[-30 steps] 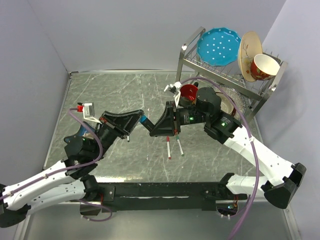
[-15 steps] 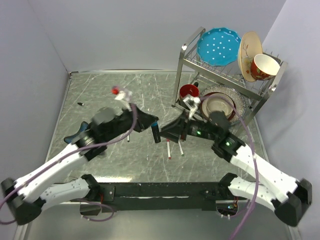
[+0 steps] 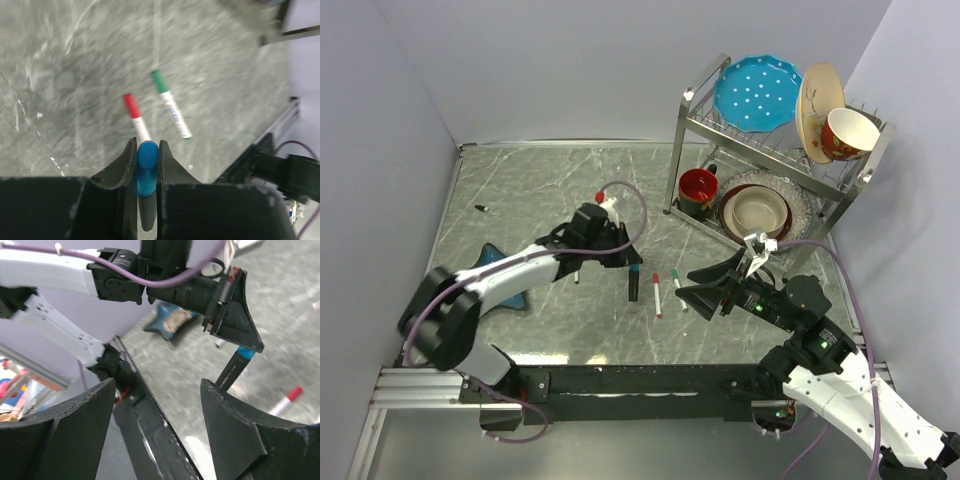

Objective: Insert the pens into the pen caps

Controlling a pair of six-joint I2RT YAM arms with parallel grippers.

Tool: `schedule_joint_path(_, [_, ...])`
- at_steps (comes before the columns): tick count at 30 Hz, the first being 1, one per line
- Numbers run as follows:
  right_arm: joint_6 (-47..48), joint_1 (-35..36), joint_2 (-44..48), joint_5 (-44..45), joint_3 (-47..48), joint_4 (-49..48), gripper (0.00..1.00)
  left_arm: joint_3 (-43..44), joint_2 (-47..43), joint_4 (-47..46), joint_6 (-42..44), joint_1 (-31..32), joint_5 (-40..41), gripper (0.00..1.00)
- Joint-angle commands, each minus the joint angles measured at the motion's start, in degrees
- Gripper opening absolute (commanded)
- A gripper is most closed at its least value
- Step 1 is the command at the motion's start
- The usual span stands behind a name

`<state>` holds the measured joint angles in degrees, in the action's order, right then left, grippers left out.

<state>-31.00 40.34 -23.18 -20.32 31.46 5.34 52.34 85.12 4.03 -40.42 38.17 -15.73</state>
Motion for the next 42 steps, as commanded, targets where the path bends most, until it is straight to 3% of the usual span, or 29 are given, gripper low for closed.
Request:
schedule_joint_path(1, [1.7, 0.0, 0.2, 2.9, 1.6, 3.2, 0.76, 1.2, 6.1, -5.0, -1.5, 0.0, -3.0, 0.04])
schedule_joint_path(6, [1.7, 0.0, 0.1, 3.5, 0.6, 2.3, 0.76, -0.1, 10.4, -5.6, -3.2, 0.0, -2.8, 0.07])
schedule_joint_path(15, [1.2, -0.1, -1.3, 3.5, 0.6, 0.9, 0.76, 0.1, 14.0, -4.2, -3.6, 0.0, -2.4, 0.33])
schedule_joint_path(20, [1.0, 0.0, -1.1, 3.4, 1.4, 1.6, 0.76, 4.6, 10.8, 3.1, -1.3, 0.0, 4.9, 0.52])
schedule_joint_path(24, [0.7, 0.0, 0.1, 4.0, 1.3, 1.8, 0.76, 13.2, 9.4, 17.5, 1.9, -0.4, 17.6, 0.54])
schedule_joint_path(28, [0.7, 0.0, 0.2, 4.0, 1.5, 2.3, 0.76, 16.0, 9.3, 25.7, 5.3, -2.2, 28.9, 0.55])
schedule_joint_path(35, [1.0, 0.0, 2.0, 4.6, 1.4, 3.1, 0.75, 13.8, 8.1, 28.0, 8.9, -11.1, 28.6, 0.54])
schedule_joint_path(40, [0.9, 0.0, 2.4, 4.7, 1.7, 3.5, 0.73, 12.4, 9.8, 25.7, 12.0, -15.5, 20.0, 0.52])
schedule_joint_path(42, [0.6, -0.1, 2.4, 4.7, 1.4, 3.4, 0.73, 13.0, 11.2, 25.6, 12.3, -15.8, 20.0, 0.50])
